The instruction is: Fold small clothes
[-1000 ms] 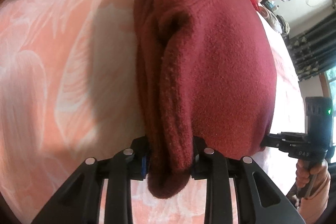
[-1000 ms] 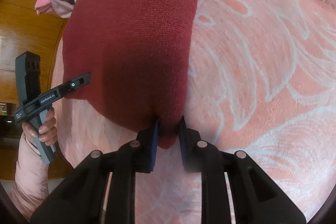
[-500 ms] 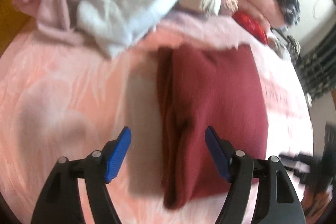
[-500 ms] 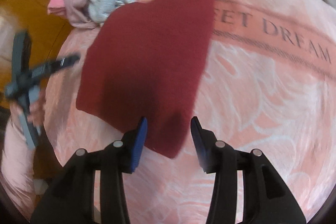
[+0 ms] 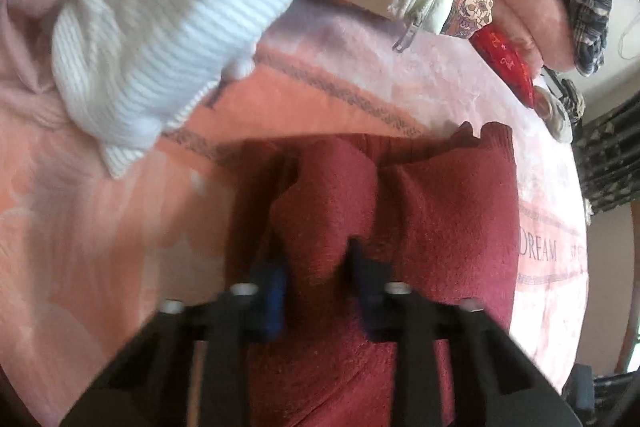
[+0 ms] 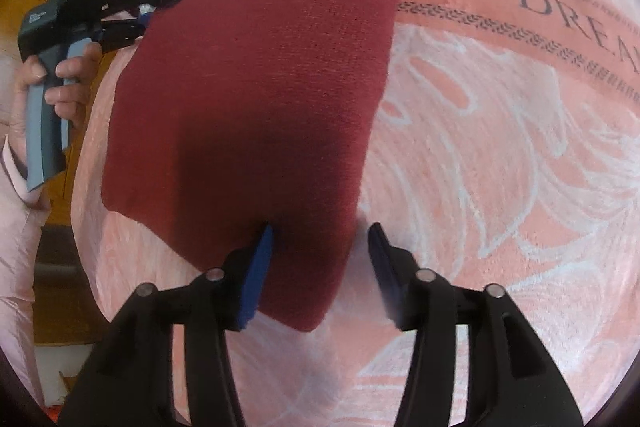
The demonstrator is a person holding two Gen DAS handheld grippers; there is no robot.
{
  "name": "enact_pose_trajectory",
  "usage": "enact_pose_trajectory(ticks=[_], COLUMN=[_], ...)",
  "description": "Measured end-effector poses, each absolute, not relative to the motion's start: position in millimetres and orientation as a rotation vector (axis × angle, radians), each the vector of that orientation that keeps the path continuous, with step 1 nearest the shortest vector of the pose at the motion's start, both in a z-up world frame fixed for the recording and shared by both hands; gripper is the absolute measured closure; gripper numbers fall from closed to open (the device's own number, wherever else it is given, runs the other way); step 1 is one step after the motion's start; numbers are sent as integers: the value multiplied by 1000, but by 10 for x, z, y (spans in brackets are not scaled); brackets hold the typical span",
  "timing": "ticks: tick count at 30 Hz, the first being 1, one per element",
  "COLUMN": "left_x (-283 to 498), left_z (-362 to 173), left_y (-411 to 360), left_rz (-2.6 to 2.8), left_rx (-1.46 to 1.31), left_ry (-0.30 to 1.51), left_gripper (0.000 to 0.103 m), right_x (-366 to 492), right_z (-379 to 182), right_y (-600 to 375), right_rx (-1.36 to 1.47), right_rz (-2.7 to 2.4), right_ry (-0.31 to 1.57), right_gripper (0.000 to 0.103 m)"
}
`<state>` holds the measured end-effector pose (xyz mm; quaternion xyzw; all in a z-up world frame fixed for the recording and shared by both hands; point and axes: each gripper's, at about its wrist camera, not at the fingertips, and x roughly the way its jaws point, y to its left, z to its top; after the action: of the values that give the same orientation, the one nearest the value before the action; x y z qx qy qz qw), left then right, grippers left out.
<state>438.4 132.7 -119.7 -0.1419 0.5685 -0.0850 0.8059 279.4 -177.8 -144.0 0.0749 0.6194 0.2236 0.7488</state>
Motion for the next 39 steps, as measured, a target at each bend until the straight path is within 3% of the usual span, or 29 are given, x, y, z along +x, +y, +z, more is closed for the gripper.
enact_pose_trajectory(ticks=[2, 7, 12, 15, 19, 23, 30, 31, 32, 35, 39], left_x=[4345, 4033, 4157, 4144, 3924, 3477, 2772, 2710, 2663, 2631, 2613], left_z=[-1163, -883, -1371, -1332, -1148, -1101, -1330, -1386, -1440, -1451, -1432], left_y=[1325, 1536, 1428, 1403, 1575, 1753, 1672, 1635, 1594, 1618, 1734], left_rz=[-190, -108, -65, -48, -92, -155, -182, -186, -191, -203, -197], left_rx=[-291, -289, -195, -196, -271, -331, -236, -217, -196, -258, -319], left_ry=[1190, 977, 1119, 1129, 1134, 1173, 1229, 1236, 1239, 1244, 1258], left_gripper=[93, 94, 90, 74, 38, 28, 30, 35, 53, 80, 84], right_x=[2805, 2805, 2788, 2769, 2750, 2700, 2548, 2550, 2534, 2506, 2500], right_z=[-1445, -1447, -1497, -1493, -1372, -1255, -1410, -1430, -1433, -1419, -1447], right_y=[-1776, -1762, -1686, -1654, -1719, -1753, -1762, -1782, -1779, -1743, -1679], right_rx=[164, 169, 157, 168, 152, 140, 181, 195, 201, 188, 155], right_rz=[490, 490, 471, 468, 474, 467, 457, 456, 455, 449, 449], right_ry=[1355, 1353, 1357, 1367, 1344, 1316, 1346, 1350, 1350, 1337, 1347], right_gripper=[52, 52, 51, 51, 51, 50, 50, 50, 50, 50, 52])
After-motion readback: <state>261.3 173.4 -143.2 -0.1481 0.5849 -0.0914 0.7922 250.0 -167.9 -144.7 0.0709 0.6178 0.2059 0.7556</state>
